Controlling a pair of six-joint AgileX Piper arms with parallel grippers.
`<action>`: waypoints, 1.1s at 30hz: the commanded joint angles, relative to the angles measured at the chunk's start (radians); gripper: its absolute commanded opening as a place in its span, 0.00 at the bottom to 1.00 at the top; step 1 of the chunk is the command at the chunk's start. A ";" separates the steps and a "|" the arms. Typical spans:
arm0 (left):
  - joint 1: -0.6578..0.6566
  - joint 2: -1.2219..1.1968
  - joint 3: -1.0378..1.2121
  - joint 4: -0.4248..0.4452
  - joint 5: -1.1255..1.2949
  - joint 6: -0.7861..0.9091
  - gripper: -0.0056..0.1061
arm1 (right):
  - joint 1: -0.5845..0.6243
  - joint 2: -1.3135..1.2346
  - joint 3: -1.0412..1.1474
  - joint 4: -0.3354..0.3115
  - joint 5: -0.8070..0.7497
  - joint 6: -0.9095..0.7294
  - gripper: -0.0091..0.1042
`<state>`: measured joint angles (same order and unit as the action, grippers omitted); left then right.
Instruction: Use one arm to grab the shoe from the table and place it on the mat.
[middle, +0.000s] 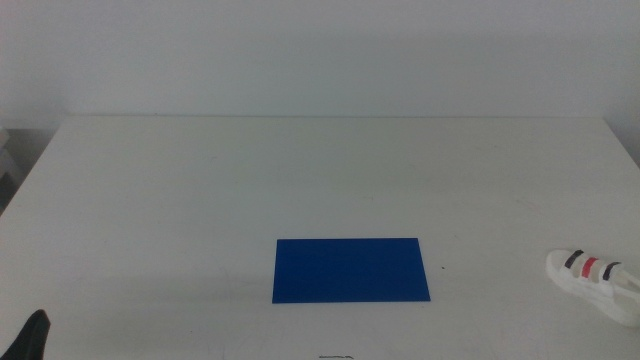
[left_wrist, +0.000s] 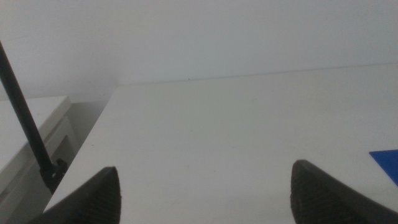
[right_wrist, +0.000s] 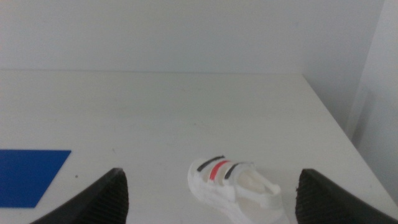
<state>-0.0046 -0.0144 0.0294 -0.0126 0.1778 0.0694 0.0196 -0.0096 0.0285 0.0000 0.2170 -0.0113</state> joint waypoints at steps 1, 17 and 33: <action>-0.004 -0.019 -0.003 -0.009 -0.083 -0.015 0.89 | -0.004 -0.021 -0.040 -0.012 -0.053 -0.005 0.87; -0.004 -0.019 -0.003 -0.009 -0.083 -0.015 0.89 | -0.004 0.375 -0.682 -0.023 0.559 -0.010 0.87; -0.004 -0.019 -0.003 -0.009 -0.083 -0.015 0.89 | 0.010 1.083 -1.076 -0.034 1.020 -0.344 0.87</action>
<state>-0.0046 -0.0144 0.0294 -0.0126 0.1778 0.0694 0.0283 1.0351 -1.0077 -0.0275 1.2383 -0.2876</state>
